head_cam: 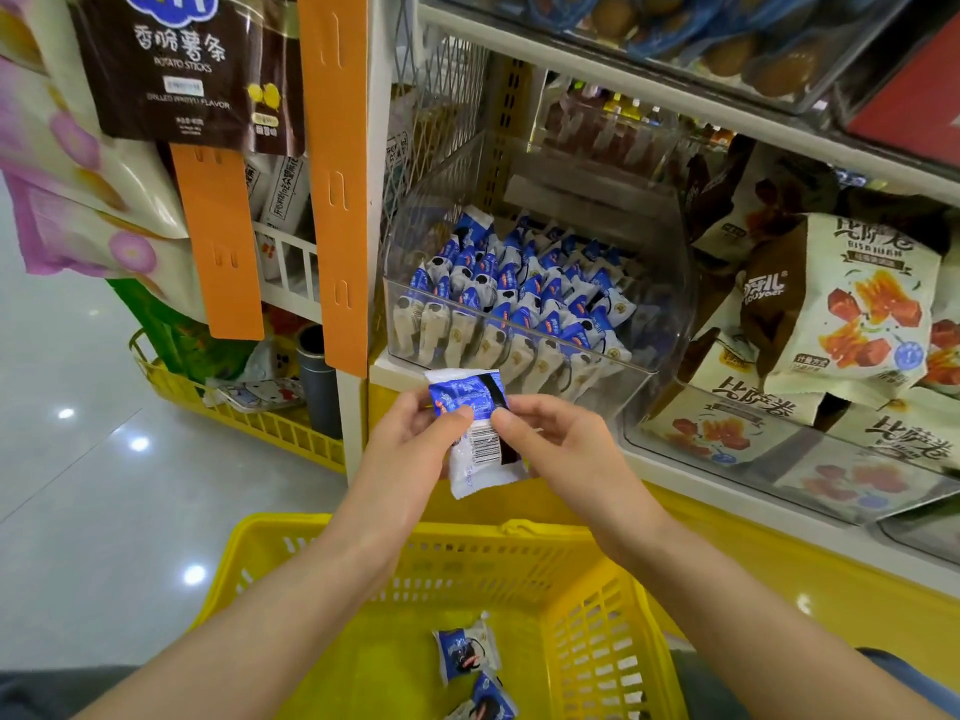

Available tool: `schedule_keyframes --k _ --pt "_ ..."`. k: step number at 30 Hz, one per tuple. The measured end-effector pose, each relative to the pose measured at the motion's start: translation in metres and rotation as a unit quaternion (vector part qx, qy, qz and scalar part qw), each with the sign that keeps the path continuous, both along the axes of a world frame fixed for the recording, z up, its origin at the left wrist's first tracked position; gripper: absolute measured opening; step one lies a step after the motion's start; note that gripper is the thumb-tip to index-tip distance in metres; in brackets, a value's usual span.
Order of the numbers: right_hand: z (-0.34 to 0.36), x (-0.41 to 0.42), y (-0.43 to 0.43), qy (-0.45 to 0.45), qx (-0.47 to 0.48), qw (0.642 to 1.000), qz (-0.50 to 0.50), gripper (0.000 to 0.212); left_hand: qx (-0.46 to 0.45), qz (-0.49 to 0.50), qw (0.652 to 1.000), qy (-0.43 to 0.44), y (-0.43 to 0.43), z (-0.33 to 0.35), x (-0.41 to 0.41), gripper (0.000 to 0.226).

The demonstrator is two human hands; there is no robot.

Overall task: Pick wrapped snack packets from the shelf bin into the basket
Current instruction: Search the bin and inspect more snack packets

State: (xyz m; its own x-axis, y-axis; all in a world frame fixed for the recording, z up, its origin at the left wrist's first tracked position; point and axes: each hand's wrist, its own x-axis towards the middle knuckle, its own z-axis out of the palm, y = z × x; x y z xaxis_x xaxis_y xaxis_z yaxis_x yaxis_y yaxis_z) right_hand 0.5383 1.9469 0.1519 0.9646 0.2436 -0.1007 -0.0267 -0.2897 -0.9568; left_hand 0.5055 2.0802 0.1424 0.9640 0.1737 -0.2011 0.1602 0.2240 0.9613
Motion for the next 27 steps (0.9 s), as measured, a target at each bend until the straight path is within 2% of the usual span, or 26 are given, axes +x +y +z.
schedule_keyframes --k 5,7,9,14,17,20,23,27 --pt "0.0 0.001 -0.001 0.075 0.021 0.997 0.004 0.022 0.033 -0.002 0.999 -0.009 0.001 -0.008 0.002 0.021" --pt "-0.002 0.001 0.0 0.086 0.04 0.995 0.004 0.023 0.083 0.014 0.996 -0.019 0.002 -0.013 0.005 0.025" --pt "-0.004 -0.001 0.001 0.091 0.057 0.994 -0.007 0.015 0.158 0.026 0.986 -0.041 0.003 -0.016 0.007 0.032" --pt "-0.01 -0.004 0.003 0.068 0.084 0.994 -0.031 0.013 0.304 -0.016 0.948 -0.092 -0.002 -0.023 0.001 0.031" --pt "-0.012 -0.004 0.003 0.056 0.098 0.993 -0.034 0.013 0.317 -0.049 0.943 -0.09 -0.003 -0.025 0.0 0.049" --pt "-0.012 -0.004 0.002 0.045 0.111 0.992 -0.026 0.01 0.314 -0.077 0.941 -0.1 0.001 -0.023 0.0 0.046" --pt "-0.011 -0.004 0.003 0.023 0.109 0.993 -0.025 0.011 0.355 -0.12 0.922 -0.094 0.001 -0.024 0.0 0.047" --pt "-0.014 -0.003 0.004 -0.016 0.053 0.998 -0.031 0.015 0.405 -0.122 0.901 -0.099 0.002 -0.026 0.0 0.04"
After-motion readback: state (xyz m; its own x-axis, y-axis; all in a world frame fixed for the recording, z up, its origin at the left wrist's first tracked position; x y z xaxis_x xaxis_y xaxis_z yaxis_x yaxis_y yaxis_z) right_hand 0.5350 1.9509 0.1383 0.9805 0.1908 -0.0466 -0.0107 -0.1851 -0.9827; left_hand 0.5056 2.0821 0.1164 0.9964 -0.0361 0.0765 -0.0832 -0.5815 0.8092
